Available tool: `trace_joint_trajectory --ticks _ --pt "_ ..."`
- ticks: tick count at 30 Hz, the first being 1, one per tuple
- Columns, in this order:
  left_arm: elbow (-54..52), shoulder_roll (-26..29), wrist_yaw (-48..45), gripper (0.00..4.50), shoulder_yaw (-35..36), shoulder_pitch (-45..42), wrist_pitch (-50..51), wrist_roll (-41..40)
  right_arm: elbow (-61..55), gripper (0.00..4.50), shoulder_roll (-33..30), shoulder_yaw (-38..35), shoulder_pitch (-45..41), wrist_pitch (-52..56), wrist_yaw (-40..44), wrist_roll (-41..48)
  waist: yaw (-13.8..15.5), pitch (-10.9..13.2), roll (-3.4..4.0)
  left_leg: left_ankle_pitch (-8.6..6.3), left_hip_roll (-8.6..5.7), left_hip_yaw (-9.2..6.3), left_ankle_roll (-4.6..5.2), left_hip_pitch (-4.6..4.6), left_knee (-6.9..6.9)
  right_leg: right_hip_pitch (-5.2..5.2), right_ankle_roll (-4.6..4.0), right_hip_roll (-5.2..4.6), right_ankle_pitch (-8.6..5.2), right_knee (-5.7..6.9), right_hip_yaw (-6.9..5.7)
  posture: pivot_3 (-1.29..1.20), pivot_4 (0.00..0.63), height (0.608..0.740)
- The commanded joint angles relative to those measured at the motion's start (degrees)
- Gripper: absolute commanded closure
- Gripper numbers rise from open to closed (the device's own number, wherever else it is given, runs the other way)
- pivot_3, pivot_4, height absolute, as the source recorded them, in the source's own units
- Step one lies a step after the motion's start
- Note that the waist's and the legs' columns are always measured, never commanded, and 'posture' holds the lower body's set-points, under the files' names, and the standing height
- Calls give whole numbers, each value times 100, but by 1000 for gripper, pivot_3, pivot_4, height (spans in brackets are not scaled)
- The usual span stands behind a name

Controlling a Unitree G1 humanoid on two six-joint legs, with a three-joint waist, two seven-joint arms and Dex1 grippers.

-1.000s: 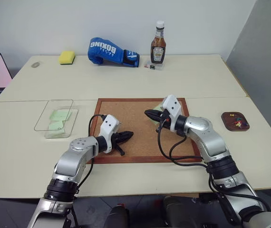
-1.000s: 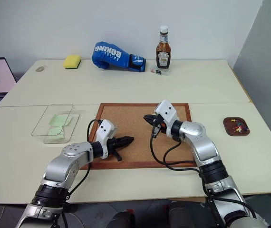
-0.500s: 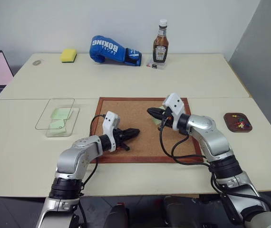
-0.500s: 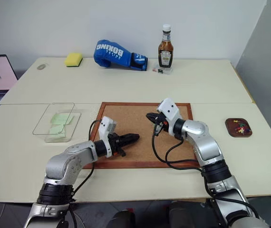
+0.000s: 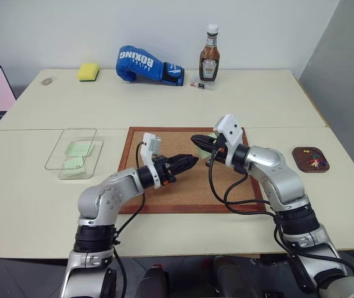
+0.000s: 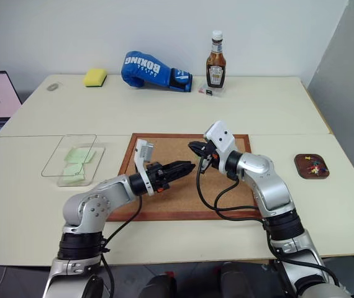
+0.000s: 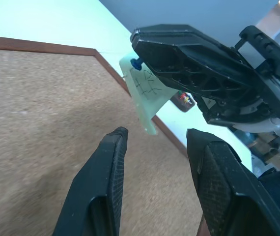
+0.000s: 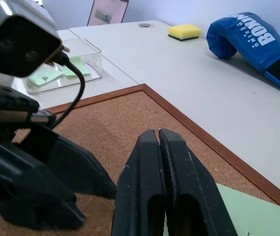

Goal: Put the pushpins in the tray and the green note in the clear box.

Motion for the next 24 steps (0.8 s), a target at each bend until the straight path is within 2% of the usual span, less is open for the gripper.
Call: trace_joint_trajectory --ticks 1,15,19,20,23,24 --pt "13 -153 70 2444 -19 -159 -164 -70 -411 4500 36 -74 -63 119 -51 160 0 0 0 0 0 0 0 0 0 0 0 0 0 0 0 0 150 740" --pt "392 -544 225 2444 37 -467 -474 -101 -740 4500 86 5 24 417 -164 287 33 0 -1 0 -1 0 0 -3 1 -1 0 0 0 -1 0 0 150 740" --pt "380 -560 225 2972 58 -458 -459 -156 -746 4500 79 2 28 431 -186 293 34 0 -1 0 -1 -1 0 -5 0 -4 0 0 0 -2 -1 0 150 740" --pt "380 -555 224 3275 65 -458 -453 -164 -741 4500 74 1 30 428 -188 291 34 0 -1 0 -1 -1 0 -6 0 -4 0 0 0 -2 -1 0 150 740" --pt "405 -526 220 3702 74 -471 -458 -165 -731 4500 64 -8 37 420 -190 298 36 0 -1 0 -1 -1 0 -7 1 -4 0 0 0 -1 -1 0 150 740" --pt "417 -517 222 4008 79 -480 -460 -164 -730 4500 62 -10 42 419 -191 301 37 0 -1 0 -1 -1 0 -7 1 -4 0 0 0 -1 -1 0 150 740"
